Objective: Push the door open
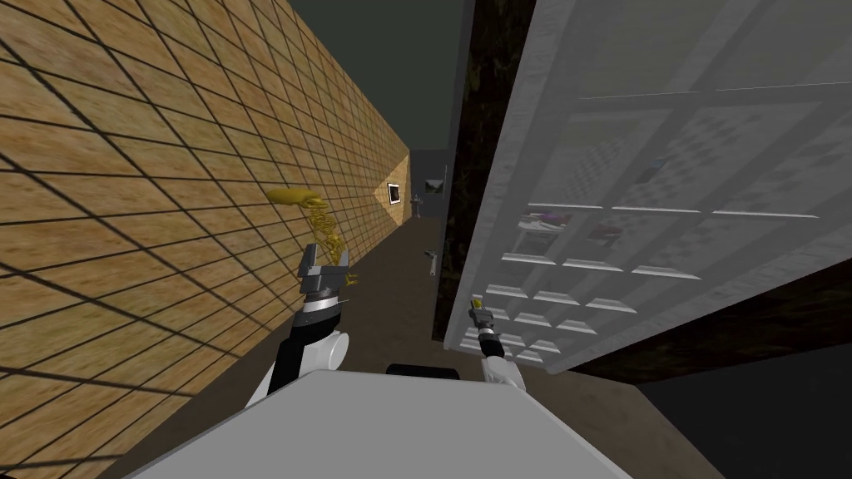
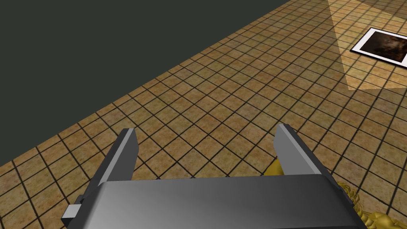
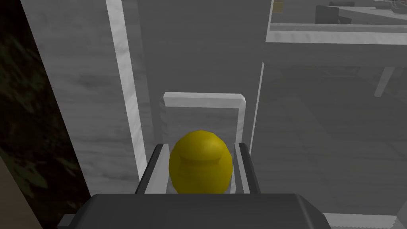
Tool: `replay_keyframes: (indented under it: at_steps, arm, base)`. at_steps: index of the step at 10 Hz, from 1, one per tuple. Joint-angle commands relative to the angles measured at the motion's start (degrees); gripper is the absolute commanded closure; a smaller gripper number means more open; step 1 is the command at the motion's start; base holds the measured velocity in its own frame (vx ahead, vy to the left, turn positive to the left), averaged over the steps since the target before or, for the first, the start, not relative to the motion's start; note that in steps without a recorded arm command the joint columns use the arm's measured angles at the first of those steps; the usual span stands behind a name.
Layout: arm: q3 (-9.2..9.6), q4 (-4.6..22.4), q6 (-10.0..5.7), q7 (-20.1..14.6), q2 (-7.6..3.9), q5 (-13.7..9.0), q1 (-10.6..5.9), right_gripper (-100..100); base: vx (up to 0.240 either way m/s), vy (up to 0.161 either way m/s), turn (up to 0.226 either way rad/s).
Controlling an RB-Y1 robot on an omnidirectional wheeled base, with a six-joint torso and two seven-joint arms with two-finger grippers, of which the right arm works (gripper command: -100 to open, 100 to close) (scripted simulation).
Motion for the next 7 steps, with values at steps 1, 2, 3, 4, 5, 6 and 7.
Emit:
replay_keyframes:
  at_steps: [1,2,3,4,5,6,7]
  arm:
    - [0.63,-0.2,0.39,-1.1,-0.86,1.3,0.29,100]
    - [1.02,-0.2,0.68,-1.6,-1.23,2.0,0.28,100]
    - [1.44,-0.2,0.98,-2.1,-1.59,2.8,0.26,100]
    - [2.16,-0.1,1.51,-3.1,-2.08,4.2,0.22,100]
    - [2.42,-0.1,1.7,-3.4,-2.21,4.7,0.21,100]
    - [2.95,0.0,2.09,-4.1,-2.46,5.7,0.18,100]
    - [3.51,0.0,2.49,-4.9,-2.64,6.8,0.15,100]
  base:
    - [-0.185,-0.082,0.039]
    - [-0.187,-0.103,0.034]
    - [-0.192,-0.097,0.026]
    - [-0.188,-0.128,0.007]
    - [-0.188,-0.109,0.006]
    - [-0.197,-0.09,0.007]
    - [-0.192,-0.117,0.004]
